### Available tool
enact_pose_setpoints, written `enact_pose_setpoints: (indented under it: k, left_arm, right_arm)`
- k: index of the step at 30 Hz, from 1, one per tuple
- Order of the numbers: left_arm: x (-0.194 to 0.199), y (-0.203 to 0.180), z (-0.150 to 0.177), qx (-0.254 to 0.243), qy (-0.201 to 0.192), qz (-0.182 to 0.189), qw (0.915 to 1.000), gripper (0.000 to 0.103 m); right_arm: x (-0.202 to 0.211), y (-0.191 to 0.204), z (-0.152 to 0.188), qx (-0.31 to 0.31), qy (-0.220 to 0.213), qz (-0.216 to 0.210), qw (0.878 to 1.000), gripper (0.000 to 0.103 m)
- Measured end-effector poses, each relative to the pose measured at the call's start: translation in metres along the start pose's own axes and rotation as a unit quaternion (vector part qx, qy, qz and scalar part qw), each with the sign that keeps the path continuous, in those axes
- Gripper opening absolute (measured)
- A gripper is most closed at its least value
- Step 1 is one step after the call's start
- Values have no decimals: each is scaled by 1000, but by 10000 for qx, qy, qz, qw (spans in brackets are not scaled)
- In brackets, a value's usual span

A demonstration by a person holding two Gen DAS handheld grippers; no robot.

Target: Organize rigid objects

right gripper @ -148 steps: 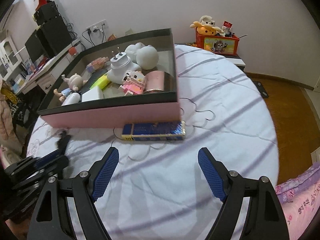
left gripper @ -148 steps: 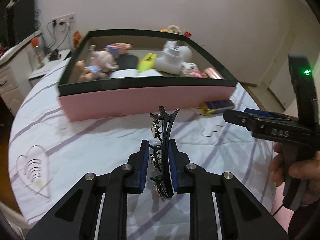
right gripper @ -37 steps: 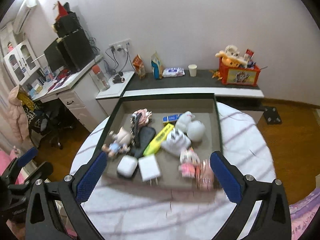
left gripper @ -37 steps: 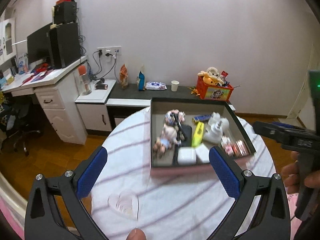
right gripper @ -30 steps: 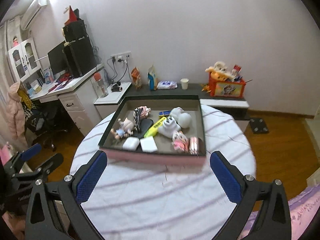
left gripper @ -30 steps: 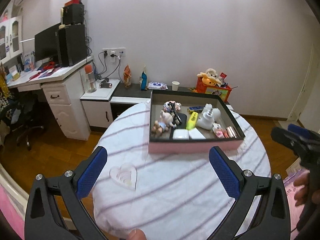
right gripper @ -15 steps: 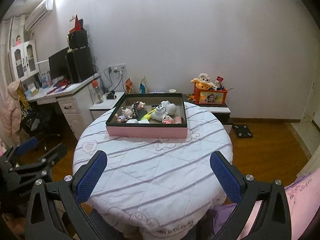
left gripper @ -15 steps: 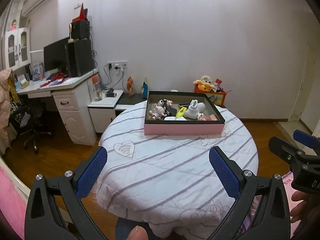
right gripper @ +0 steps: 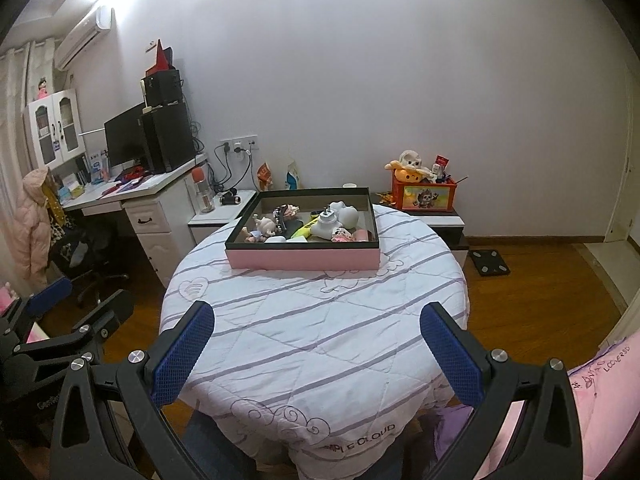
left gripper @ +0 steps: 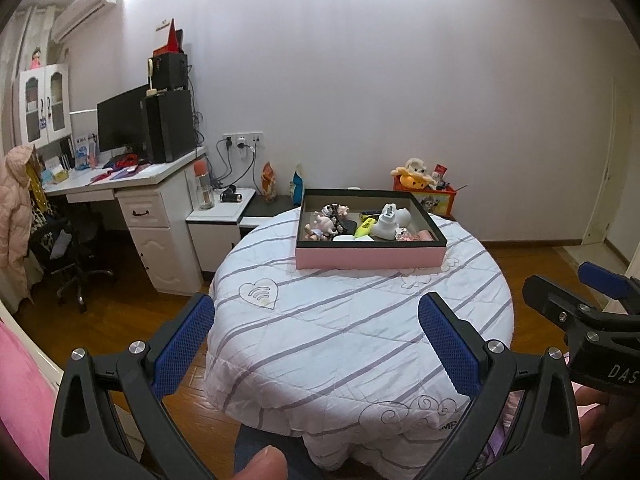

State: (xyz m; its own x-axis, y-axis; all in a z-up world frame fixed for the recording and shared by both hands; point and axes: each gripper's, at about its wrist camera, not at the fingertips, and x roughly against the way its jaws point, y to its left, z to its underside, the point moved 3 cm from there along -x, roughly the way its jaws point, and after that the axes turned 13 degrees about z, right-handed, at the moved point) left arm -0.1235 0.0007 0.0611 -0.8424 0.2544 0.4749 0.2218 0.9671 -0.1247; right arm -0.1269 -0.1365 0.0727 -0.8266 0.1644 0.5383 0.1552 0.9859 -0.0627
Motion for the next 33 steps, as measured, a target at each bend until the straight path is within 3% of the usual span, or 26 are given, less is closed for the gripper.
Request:
enact_pose_setpoints:
  k: [33]
  left_arm:
    - [3, 6, 3, 150, 91, -14, 9998, 103]
  right_arm:
    - [4, 8, -2, 34, -1, -45, 10000, 103]
